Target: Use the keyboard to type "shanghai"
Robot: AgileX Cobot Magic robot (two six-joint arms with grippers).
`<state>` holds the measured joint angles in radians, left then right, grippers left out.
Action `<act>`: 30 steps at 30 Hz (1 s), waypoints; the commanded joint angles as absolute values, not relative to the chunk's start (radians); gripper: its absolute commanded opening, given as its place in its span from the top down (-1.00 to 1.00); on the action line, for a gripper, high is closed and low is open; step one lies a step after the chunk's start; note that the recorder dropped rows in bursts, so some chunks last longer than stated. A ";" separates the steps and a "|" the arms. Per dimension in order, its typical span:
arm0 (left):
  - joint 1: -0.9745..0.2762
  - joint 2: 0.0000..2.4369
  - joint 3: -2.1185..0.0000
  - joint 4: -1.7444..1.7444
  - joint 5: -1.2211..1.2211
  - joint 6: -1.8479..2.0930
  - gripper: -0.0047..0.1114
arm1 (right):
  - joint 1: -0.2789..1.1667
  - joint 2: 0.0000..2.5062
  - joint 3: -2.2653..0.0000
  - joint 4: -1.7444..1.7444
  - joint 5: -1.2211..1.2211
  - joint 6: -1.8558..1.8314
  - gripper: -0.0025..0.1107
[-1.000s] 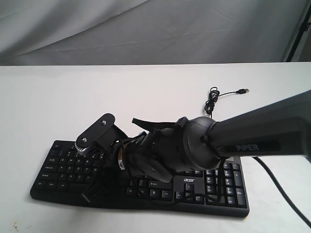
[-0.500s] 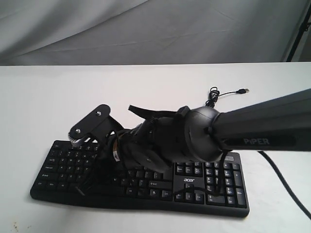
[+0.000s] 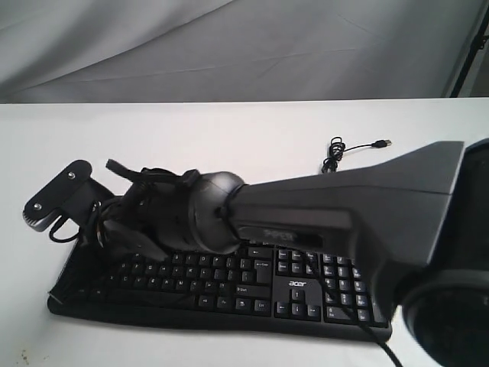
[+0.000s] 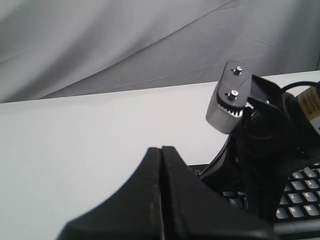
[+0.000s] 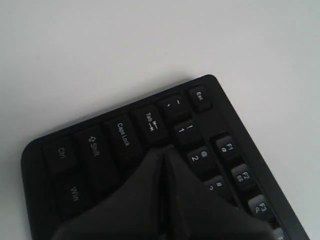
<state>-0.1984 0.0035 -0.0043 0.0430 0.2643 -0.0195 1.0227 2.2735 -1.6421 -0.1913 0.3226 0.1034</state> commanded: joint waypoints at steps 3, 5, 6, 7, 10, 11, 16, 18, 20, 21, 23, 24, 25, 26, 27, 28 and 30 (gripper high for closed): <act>-0.202 0.000 0.000 0.044 0.259 -0.022 0.92 | 1.028 2.296 -1.672 -0.174 0.323 0.087 0.96; -0.202 0.000 0.000 0.044 0.259 -0.022 0.92 | 1.028 2.296 -1.672 -0.174 0.323 0.087 0.96; -0.202 0.000 0.000 0.044 0.259 -0.022 0.92 | 1.028 2.296 -1.672 -0.174 0.321 0.087 0.96; -0.202 0.000 0.000 0.044 0.259 -0.022 0.92 | 1.028 2.296 -1.672 -0.174 0.319 0.087 0.96; -0.202 0.000 0.000 0.044 0.259 -0.022 0.92 | 1.028 2.296 -1.672 -0.169 0.319 0.087 0.96; -0.202 0.000 0.000 0.044 0.259 -0.022 0.92 | 1.028 2.299 -1.672 -0.169 0.317 0.087 0.96; -0.202 0.000 0.000 0.044 0.259 -0.022 0.92 | 1.028 2.310 -1.672 -0.166 0.313 0.087 0.96; -0.202 0.000 0.000 0.044 0.259 -0.022 0.92 | 1.028 2.315 -1.672 -0.166 0.313 0.087 0.96; -0.202 0.000 0.000 0.044 0.259 -0.022 0.92 | 1.028 2.315 -1.672 -0.166 0.313 0.087 0.96; -0.202 0.000 0.000 0.044 0.259 -0.022 0.92 | 1.028 2.315 -1.672 -0.166 0.313 0.087 0.96; -0.202 0.000 0.000 0.044 0.259 -0.022 0.92 | 1.028 2.315 -1.672 -0.166 0.313 0.087 0.96; -0.202 0.000 0.000 0.044 0.259 -0.022 0.92 | 1.028 2.314 -1.672 -0.166 0.311 0.087 0.96; -0.202 0.000 0.000 0.044 0.259 -0.022 0.92 | 1.028 2.314 -1.672 -0.166 0.311 0.087 0.96; -0.202 0.000 0.000 0.044 0.259 -0.022 0.92 | 1.028 2.314 -1.672 -0.166 0.311 0.087 0.96; -0.202 0.000 0.000 0.044 0.259 -0.022 0.92 | 1.028 2.314 -1.672 -0.166 0.309 0.087 0.96; -0.202 0.000 0.000 0.044 0.259 -0.022 0.92 | 1.028 2.319 -1.672 -0.166 0.307 0.087 0.96; -0.202 0.000 0.000 0.044 0.259 -0.022 0.92 | 1.028 2.326 -1.672 -0.157 0.305 0.087 0.96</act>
<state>-0.1984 0.0035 -0.0043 0.0430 0.2643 -0.0195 1.0268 2.3178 -1.6666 -0.1678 0.3214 0.0972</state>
